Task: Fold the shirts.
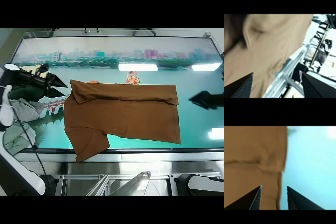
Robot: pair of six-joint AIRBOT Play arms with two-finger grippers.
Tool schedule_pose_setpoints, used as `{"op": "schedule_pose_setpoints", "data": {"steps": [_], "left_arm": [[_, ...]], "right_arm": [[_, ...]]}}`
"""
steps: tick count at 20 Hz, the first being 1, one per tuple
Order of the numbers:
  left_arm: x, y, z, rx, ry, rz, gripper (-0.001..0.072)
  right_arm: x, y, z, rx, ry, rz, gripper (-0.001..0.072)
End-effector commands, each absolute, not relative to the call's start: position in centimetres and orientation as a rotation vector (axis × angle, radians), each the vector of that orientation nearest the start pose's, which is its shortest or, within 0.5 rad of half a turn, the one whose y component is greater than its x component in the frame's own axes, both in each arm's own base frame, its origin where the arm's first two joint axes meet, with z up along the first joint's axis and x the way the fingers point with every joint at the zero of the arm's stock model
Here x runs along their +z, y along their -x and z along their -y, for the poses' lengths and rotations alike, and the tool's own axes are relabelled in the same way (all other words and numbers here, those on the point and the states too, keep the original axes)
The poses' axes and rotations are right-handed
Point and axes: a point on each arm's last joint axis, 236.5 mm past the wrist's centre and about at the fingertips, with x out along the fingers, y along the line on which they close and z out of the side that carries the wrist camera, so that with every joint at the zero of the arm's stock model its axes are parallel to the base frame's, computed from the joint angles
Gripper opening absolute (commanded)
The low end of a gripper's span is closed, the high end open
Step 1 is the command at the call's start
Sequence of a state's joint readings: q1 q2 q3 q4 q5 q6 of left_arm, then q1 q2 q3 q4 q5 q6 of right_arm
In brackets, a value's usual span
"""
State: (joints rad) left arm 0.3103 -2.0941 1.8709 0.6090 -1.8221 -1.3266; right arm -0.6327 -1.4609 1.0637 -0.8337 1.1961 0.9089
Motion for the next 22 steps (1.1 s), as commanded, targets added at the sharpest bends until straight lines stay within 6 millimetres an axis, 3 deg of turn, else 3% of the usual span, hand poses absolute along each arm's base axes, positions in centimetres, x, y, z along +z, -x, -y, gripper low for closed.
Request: {"op": "schedule_pose_setpoints", "data": {"steps": [1,4,7,12,16,17,18,19,22], "left_arm": [[0.8,-41.8,5.1,-0.845,0.837,-1.494,0.0629],[-0.4,-38.7,5.3,-0.819,0.886,-1.465,0.0629],[-1.6,-35.4,4.9,-0.805,0.972,-1.484,0.0628],[-2.8,-31.4,4.9,-0.768,1.118,-1.521,0.0628],[-2.7,-29.1,5.0,-0.757,1.168,-1.511,0.0628],[-2.6,-28.8,4.9,-0.744,1.18,-1.503,0.0628],[-2.6,-28.5,4.9,-0.729,1.191,-1.497,0.0628],[-2.7,-28.0,4.9,-0.714,1.202,-1.494,0.0628],[-4.5,-25.5,4.9,-0.626,1.147,-1.574,0.0627]], "right_arm": [[-4.7,-29.4,10.0,0.135,-0.684,-1.296,0.0386],[-7.3,-24.9,6.6,0.141,-0.801,-1.386,0.0387],[-9.9,-23.1,4.4,0.147,-0.827,-1.438,0.0387],[-12.6,-22.1,0.5,0.238,-0.783,-1.553,0.0386],[-12.7,-23.9,-2.1,0.331,-0.819,-1.506,0.0384],[-12.2,-24.7,-2.5,0.353,-0.834,-1.469,0.0308],[-11.7,-25.3,-2.9,0.384,-0.842,-1.437,0.0089],[-11.4,-25.7,-2.9,0.395,-0.84,-1.422,0.0022],[-11.0,-26.5,-2.6,0.393,-0.834,-1.399,0.0021]]}}
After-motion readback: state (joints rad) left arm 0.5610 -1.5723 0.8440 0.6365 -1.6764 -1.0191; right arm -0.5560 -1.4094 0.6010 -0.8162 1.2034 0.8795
